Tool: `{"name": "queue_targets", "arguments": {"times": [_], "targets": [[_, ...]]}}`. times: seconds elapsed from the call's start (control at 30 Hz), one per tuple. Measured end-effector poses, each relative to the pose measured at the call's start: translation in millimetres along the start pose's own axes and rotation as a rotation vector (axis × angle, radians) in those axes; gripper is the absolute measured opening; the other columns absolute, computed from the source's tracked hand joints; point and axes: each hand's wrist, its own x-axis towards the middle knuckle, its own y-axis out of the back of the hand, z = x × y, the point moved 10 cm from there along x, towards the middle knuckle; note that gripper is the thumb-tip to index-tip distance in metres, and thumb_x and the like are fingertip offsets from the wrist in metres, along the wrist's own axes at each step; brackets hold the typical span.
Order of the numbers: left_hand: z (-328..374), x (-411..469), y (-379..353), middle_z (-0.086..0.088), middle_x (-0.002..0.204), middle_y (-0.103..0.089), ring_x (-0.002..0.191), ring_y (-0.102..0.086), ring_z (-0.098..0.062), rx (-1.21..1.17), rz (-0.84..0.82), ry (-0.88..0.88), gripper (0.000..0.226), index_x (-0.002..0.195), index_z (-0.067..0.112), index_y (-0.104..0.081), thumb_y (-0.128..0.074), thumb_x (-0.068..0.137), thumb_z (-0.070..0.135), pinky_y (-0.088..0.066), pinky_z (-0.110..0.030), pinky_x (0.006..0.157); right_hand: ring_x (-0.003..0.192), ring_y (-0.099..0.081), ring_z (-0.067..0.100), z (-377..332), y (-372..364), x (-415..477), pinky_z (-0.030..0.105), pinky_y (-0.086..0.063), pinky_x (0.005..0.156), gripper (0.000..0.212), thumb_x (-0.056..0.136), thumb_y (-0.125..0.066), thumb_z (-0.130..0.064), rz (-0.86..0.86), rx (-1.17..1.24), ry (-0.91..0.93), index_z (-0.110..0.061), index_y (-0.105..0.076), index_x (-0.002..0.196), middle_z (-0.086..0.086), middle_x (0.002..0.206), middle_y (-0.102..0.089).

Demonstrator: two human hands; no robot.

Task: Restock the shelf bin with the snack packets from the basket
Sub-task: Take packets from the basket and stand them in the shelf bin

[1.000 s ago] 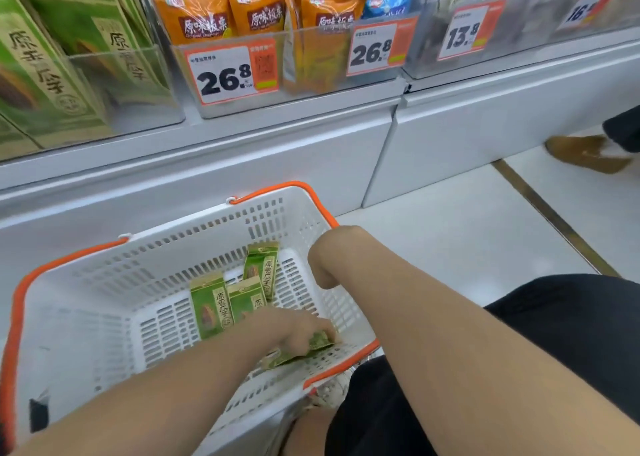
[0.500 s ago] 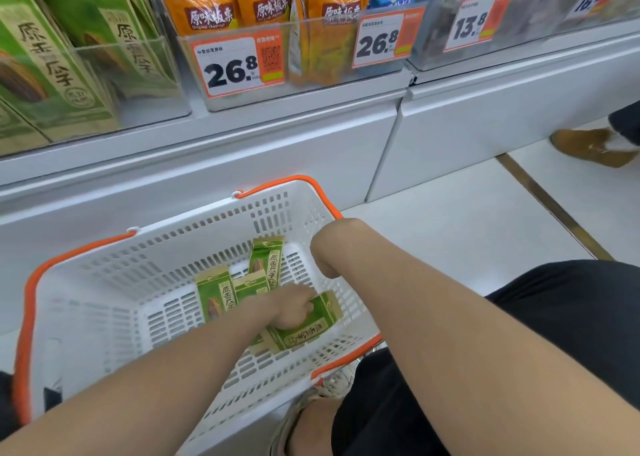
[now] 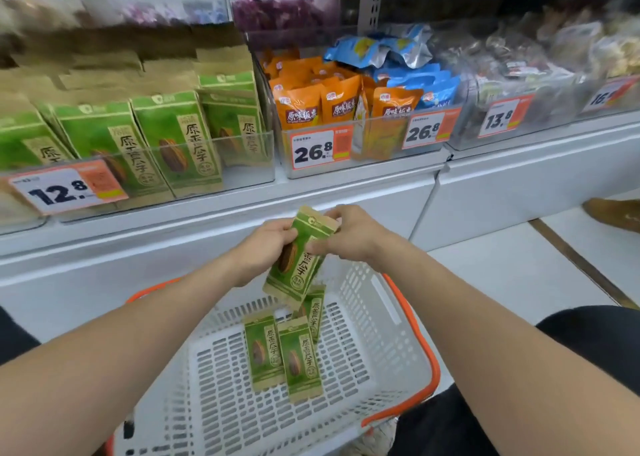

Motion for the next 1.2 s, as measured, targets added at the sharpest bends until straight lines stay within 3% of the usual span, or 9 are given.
{"name": "queue_targets", "arguments": {"times": [0.1, 0.2, 0.37, 0.53, 0.63, 0.77, 0.9, 1.1, 1.2], "targets": [[20.2, -16.0, 37.9, -0.002, 0.080, -0.078, 0.075, -0.070, -0.019, -0.179, 0.176, -0.066, 0.034, 0.098, 0.014, -0.070, -0.039, 0.112, 0.010, -0.054, -0.027, 0.067, 0.075, -0.072, 0.018, -22.2, -5.4, -7.9, 0.028, -0.054, 0.061, 0.031, 0.083, -0.089, -0.033, 0.130, 0.329, 0.008, -0.021, -0.062, 0.093, 0.008, 0.098, -0.075], [39.8, -36.8, 62.7, 0.006, 0.069, -0.074, 0.067, -0.068, -0.009, -0.241, 0.347, -0.122, 0.035, 0.090, 0.016, -0.067, -0.040, 0.111, 0.009, -0.050, -0.017, 0.057, 0.076, -0.078, 0.028, -34.3, -18.1, -17.4, 0.043, -0.064, 0.065, 0.050, 0.075, -0.090, -0.045, 0.341, 0.586, 0.018, -0.019, -0.057, 0.101, 0.016, 0.099, -0.076], [74.3, -69.8, 90.3, -0.003, 0.108, -0.074, 0.107, -0.070, -0.023, -0.280, 0.539, -0.252, 0.030, 0.109, 0.024, -0.067, -0.044, 0.108, 0.042, -0.054, -0.045, 0.100, 0.082, -0.078, 0.022, -77.4, -27.0, -37.4, 0.046, -0.064, 0.084, 0.020, 0.088, -0.084, -0.033, 0.445, 0.817, 0.175, -0.014, -0.081, 0.091, 0.003, 0.081, -0.080], [113.7, -98.3, 118.6, 0.004, 0.124, -0.069, 0.119, -0.062, -0.020, -0.198, 0.651, -0.361, 0.044, 0.125, 0.021, -0.063, -0.047, 0.101, 0.055, -0.045, -0.043, 0.107, 0.095, -0.078, 0.026, -129.5, -23.4, -51.1, 0.048, -0.062, 0.092, 0.011, 0.091, -0.081, -0.016, 0.377, 0.978, 0.235, -0.008, -0.081, 0.098, 0.007, 0.090, -0.081], [142.1, -109.9, 131.1, 0.015, 0.129, -0.048, 0.118, -0.044, -0.006, -0.094, 0.707, -0.413, 0.050, 0.144, 0.010, -0.049, -0.044, 0.111, 0.047, -0.029, -0.020, 0.090, 0.083, -0.078, 0.021, -164.8, 2.9, -63.3, 0.050, -0.063, 0.085, 0.012, 0.090, -0.082, -0.018, 0.457, 0.844, 0.349, -0.014, -0.077, 0.100, 0.004, 0.083, -0.080], [186.2, -125.0, 148.1, 0.021, 0.101, -0.055, 0.098, -0.053, -0.008, 0.066, 0.721, -0.594, 0.029, 0.119, 0.015, -0.048, -0.041, 0.113, 0.042, -0.031, -0.025, 0.073, 0.082, -0.076, 0.019, -215.1, 38.1, -76.4, 0.050, -0.061, 0.087, 0.049, 0.092, -0.078, -0.017, 0.448, 0.530, 0.540, -0.027, -0.046, 0.129, 0.010, 0.082, -0.075], [216.5, -126.3, 151.2, 0.015, 0.099, -0.062, 0.087, -0.060, -0.004, 0.397, 0.618, -0.737, 0.019, 0.115, 0.018, -0.047, -0.038, 0.114, 0.036, -0.041, -0.024, 0.072, 0.095, -0.072, 0.006, -250.2, 40.6, -82.1, 0.031, -0.062, 0.084, 0.079, 0.083, -0.085, -0.014, 0.228, 0.179, 0.719, -0.033, -0.037, 0.144, -0.010, 0.110, -0.069], [221.3, -128.1, 180.5, -0.004, 0.105, -0.060, 0.099, -0.052, -0.029, 0.734, 0.970, -0.731, 0.026, 0.109, 0.018, -0.059, -0.035, 0.103, 0.027, -0.041, -0.047, 0.087, 0.089, -0.064, 0.004, -276.5, 57.9, -75.8, 0.012, -0.047, 0.067, 0.067, 0.084, -0.084, -0.011, 0.437, -0.101, 0.817, -0.031, -0.038, 0.129, -0.010, 0.106, -0.067], [209.3, -113.0, 186.1, -0.003, 0.121, -0.062, 0.113, -0.054, -0.029, 0.924, 0.928, -0.570, 0.042, 0.124, 0.017, -0.061, -0.042, 0.089, 0.030, -0.039, -0.048, 0.099, 0.087, -0.061, -0.003, -283.3, 71.7, -71.5, 0.004, -0.042, 0.068, 0.065, 0.085, -0.084, -0.011, 0.485, -0.112, 0.875, -0.026, -0.039, 0.130, -0.009, 0.105, -0.066]]}}
